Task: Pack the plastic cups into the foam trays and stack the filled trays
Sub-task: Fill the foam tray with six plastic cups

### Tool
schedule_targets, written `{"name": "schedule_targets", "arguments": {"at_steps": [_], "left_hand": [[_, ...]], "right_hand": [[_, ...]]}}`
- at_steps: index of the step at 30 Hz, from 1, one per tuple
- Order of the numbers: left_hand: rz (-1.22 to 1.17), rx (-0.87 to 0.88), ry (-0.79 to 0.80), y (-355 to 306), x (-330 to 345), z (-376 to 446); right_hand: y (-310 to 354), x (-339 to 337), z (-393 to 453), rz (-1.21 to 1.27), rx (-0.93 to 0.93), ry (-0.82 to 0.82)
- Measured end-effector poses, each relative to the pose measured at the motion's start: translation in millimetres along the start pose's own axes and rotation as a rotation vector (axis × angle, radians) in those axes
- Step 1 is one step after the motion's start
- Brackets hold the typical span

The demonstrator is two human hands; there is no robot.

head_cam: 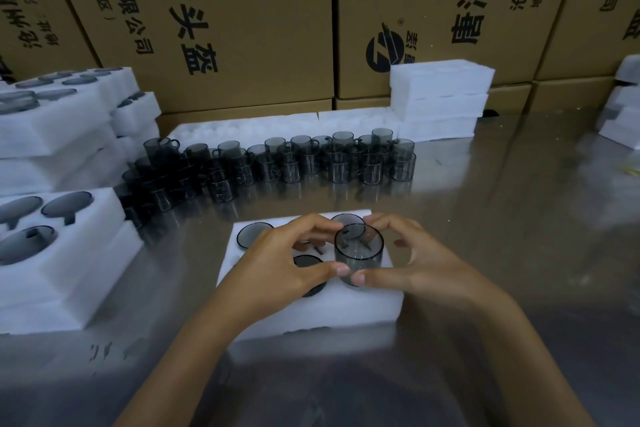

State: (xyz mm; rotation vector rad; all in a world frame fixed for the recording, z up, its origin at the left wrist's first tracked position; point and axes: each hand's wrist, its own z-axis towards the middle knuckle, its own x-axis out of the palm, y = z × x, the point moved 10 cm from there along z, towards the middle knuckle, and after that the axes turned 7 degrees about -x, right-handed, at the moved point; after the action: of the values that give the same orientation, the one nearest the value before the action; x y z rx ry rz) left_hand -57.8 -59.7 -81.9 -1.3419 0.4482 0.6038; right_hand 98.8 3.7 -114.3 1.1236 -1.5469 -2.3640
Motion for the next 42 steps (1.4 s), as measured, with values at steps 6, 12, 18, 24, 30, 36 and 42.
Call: {"name": "schedule_targets", "arguments": {"at_steps": [6,12,18,24,30,36,42], "left_hand": [[-0.034,-0.083,0.047,6.4,3.3,0.0],[-0.066,-0.076,0.06,3.8,3.8,-0.9],[-0.156,-0.063,0.03,1.5,2.4,0.0],[-0.185,-0.065,0.031,4.9,2.3,0.7],[-0.202,-0.065,0.026,3.8,1.9,0.0],[-0.063,-0.012,0.023,-0.8,3.6,-1.8],[0.151,0.083,-0.066,-10.1,-3.8,-2.6]], "right_hand": [[-5.1,2.7,-1.0,0.037,0.018,0.055],[-7.6,-1.7,0.4,0.274,0.057,-0.053],[-8.0,0.3,-0.3,0.395,0.041,-0.024],[-2.1,8.8,1.2,0.507,0.0,0.029],[-4.9,12.4,0.3,0.462,0.008,0.088],[-14.3,17.5,-1.6,0.454,0.014,0.122],[-19.2,15.8,4.6,0.493,0.006,0.041]]}}
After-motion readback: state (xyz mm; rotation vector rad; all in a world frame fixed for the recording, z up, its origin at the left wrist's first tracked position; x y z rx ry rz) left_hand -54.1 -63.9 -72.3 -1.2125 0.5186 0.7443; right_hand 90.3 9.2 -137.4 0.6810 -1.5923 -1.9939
